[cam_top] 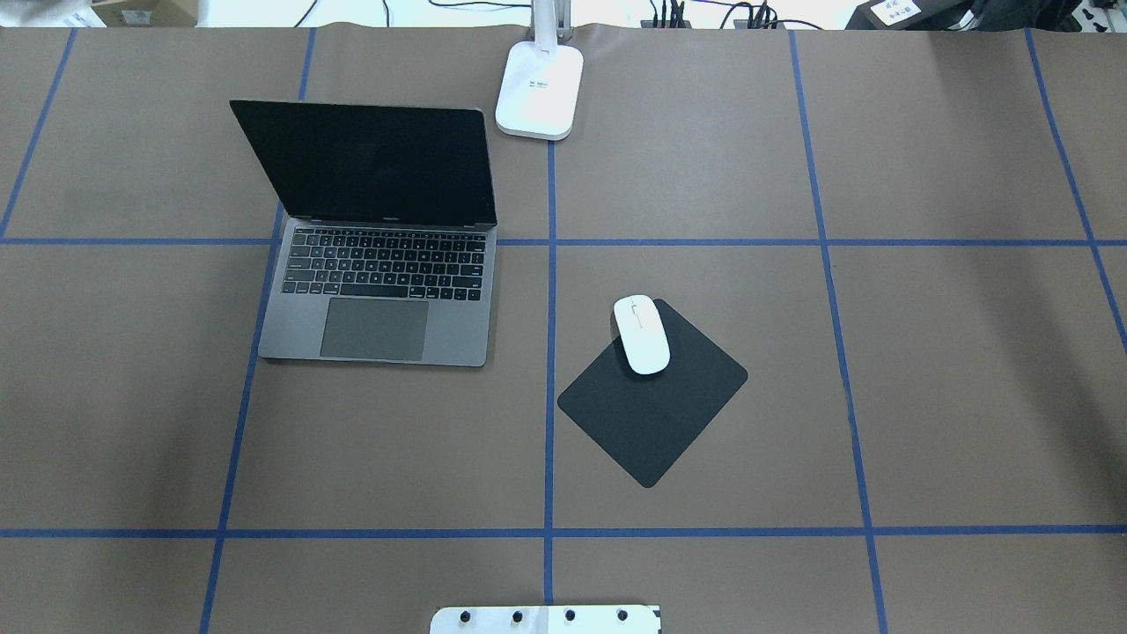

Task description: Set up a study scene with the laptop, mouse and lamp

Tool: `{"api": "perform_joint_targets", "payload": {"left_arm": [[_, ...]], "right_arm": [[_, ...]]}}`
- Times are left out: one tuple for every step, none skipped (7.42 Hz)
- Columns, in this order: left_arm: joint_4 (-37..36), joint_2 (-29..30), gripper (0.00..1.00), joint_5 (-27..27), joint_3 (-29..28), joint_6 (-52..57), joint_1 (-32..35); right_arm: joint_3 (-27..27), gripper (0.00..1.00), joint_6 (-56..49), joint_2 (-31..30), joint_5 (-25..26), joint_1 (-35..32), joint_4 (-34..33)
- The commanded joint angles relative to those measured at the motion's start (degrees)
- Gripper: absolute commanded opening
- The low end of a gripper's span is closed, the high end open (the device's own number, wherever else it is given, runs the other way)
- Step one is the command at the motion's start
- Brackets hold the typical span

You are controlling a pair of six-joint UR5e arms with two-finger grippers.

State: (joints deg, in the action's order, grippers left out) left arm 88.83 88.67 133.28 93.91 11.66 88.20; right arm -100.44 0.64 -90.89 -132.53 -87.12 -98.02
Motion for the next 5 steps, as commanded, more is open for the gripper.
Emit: {"api": "perform_joint_targets", "payload": {"left_arm": [[0.8, -2.5, 1.0, 0.0, 0.0, -0.6, 0.1], [0.9, -3.2, 1.0, 0.0, 0.0, -0.5, 0.1], [0.9, -3.5, 1.0, 0.0, 0.0, -0.4, 0.1], [0.9, -3.5, 1.0, 0.0, 0.0, -0.4, 0.1], [0.9, -3.5, 1.0, 0.0, 0.0, -0.4, 0.1]], "right_arm": [[1.4, 1.0, 1.9, -3.4, -0.1, -0.2, 6.2], [1.4, 1.0, 1.9, -3.4, -0.1, -0.2, 6.1], [1.3, 1.0, 1.9, -3.4, -0.2, -0.2, 6.1], [1.2, 1.0, 1.9, -3.4, -0.2, -0.2, 6.1], [1.3, 1.0, 1.9, -3.3, -0.3, -0.2, 6.2]]}}
